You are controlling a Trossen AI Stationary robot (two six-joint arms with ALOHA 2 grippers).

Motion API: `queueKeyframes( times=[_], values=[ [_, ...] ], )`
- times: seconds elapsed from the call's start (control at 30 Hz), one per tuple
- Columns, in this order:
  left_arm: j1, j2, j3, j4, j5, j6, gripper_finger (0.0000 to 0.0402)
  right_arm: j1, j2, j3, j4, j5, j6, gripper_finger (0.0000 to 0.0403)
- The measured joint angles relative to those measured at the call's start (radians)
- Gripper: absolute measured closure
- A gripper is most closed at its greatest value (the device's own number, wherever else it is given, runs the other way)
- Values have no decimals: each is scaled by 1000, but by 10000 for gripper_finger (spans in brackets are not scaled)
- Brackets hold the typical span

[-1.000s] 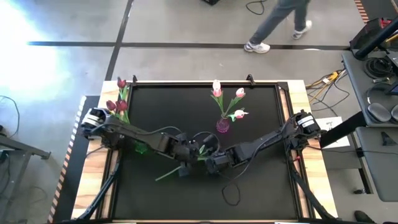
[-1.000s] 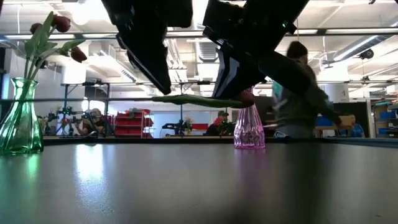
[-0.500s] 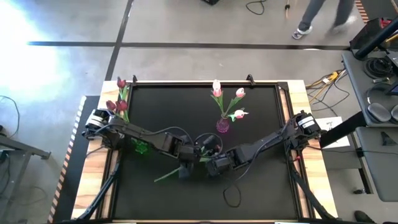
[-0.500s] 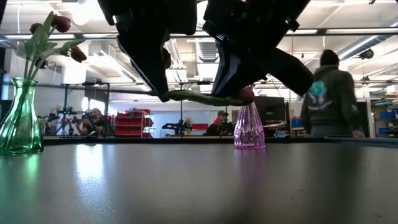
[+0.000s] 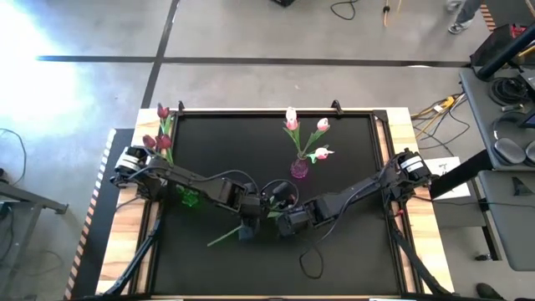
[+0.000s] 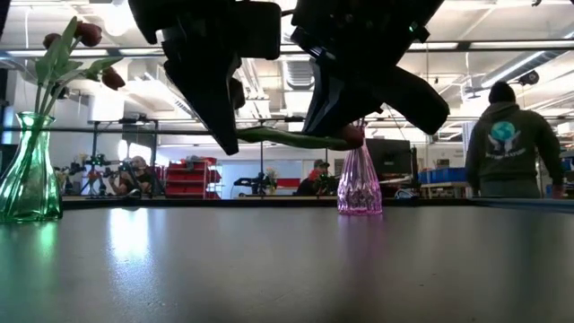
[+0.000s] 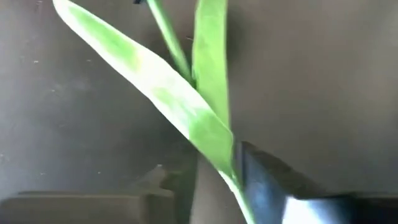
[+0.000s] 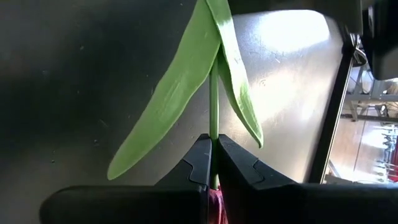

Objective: Sort flowers into vase by color
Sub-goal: Put the red tulip into the green vase

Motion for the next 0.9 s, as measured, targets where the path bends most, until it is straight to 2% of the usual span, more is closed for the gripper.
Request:
queueKeyframes(
  times=[0.1, 0.17, 0.27, 0.4, 0.5, 0.63, 0.77, 0.9],
  values=[
    [1, 0, 0, -2, 5, 21, 366, 0, 0, 0, -1, -1, 18, 390],
    [1, 0, -1, -5, 4, 35, 389, 2, 0, 0, -2, -3, 30, 390],
    [1, -5, -2, -1, -16, 57, 391, 8, 0, 0, -3, -2, 46, 375],
    [1, -35, -21, 21, -72, 61, 397, 13, 0, 0, 3, 42, 102, 323],
    [1, -94, -78, 90, -100, 56, 399, 21, 0, 0, 2, 108, 117, 279],
    [1, -211, -193, 183, -147, 29, 400, 35, -13, 0, 7, 117, 118, 238],
    [-8, -349, -307, 269, -235, 33, 400, 46, -30, 0, 33, 133, 119, 224],
    [-37, -494, -414, 363, -334, 50, 401, 46, -42, 0, 67, 137, 129, 233]
  ],
)
